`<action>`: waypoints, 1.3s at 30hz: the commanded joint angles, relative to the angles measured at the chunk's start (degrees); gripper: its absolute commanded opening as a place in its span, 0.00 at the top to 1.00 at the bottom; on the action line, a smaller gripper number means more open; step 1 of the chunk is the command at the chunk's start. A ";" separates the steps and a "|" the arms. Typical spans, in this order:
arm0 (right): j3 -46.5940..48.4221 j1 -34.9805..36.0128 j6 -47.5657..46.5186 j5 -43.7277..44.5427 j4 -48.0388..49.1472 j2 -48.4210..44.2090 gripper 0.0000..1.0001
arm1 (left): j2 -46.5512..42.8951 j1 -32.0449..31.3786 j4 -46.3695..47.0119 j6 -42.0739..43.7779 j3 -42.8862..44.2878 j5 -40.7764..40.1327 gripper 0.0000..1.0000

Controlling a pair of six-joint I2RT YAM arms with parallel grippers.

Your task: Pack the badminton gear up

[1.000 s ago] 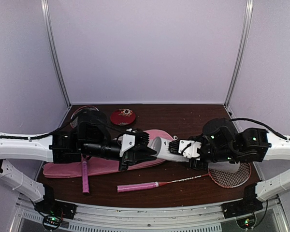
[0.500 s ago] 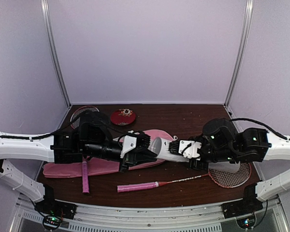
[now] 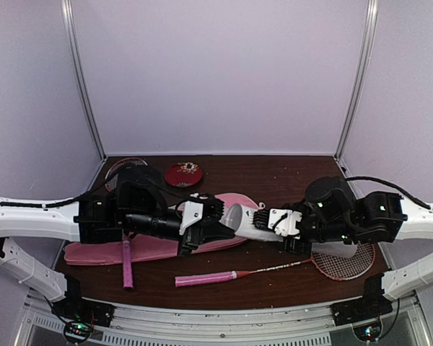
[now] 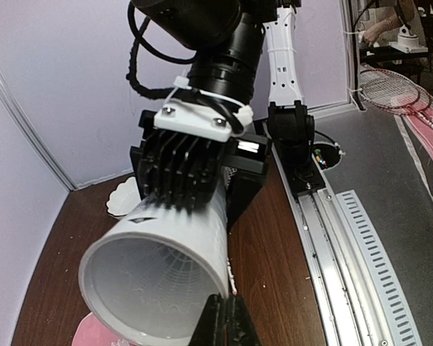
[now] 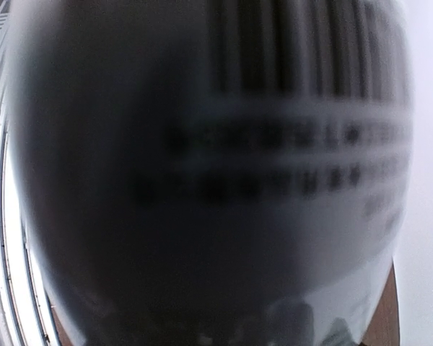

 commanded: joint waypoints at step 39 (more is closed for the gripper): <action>-1.09 -0.36 5.95 4.43 1.02 0.02 0.68 | 24.29 37.06 -30.10 -31.97 18.96 -27.15 1.00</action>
